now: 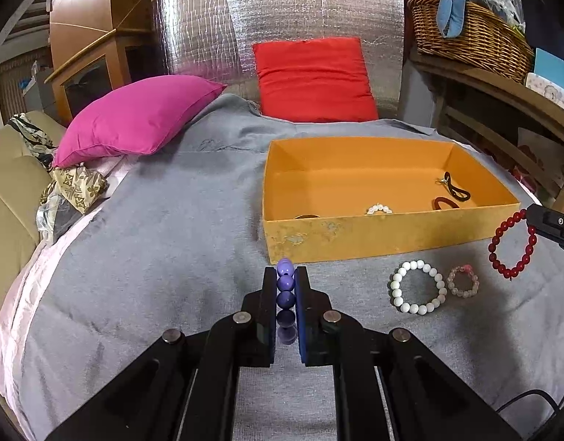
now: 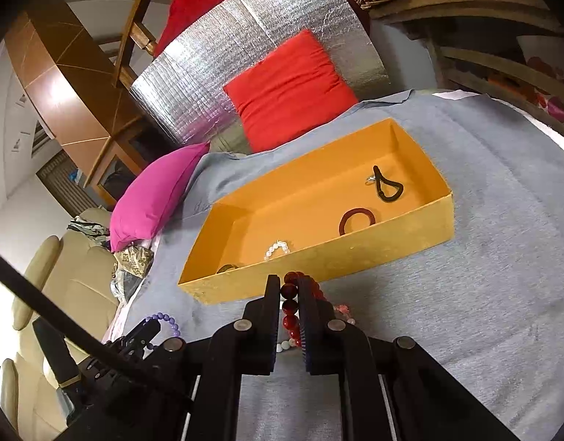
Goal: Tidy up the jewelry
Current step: 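Carry the purple bracelet toward the orange box with the left tool while the right carries the red bracelet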
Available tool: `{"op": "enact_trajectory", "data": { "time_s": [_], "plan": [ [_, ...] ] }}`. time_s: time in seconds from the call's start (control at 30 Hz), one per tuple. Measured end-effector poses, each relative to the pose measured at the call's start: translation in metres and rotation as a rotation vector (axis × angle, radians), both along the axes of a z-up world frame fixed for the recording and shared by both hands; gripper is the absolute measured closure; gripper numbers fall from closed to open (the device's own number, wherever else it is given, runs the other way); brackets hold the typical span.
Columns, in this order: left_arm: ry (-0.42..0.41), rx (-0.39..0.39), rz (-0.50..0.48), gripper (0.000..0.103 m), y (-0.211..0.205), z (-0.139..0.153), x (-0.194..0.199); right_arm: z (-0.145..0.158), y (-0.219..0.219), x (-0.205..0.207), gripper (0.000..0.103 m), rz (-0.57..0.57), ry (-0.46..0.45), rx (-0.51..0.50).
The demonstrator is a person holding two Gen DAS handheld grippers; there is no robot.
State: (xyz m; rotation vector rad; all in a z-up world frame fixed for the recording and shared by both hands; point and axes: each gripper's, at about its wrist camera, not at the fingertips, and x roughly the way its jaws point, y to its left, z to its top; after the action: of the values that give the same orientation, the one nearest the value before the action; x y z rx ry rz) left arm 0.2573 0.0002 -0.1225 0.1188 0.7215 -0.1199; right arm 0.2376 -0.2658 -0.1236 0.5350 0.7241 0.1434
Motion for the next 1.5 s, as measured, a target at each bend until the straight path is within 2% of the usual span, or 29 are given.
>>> {"op": "enact_trajectory", "data": {
  "time_s": [1.5],
  "plan": [
    [0.0, -0.011, -0.008, 0.093, -0.011, 0.0, 0.01, 0.008, -0.008, -0.001, 0.092, -0.012, -0.029, -0.01]
  ]
}}
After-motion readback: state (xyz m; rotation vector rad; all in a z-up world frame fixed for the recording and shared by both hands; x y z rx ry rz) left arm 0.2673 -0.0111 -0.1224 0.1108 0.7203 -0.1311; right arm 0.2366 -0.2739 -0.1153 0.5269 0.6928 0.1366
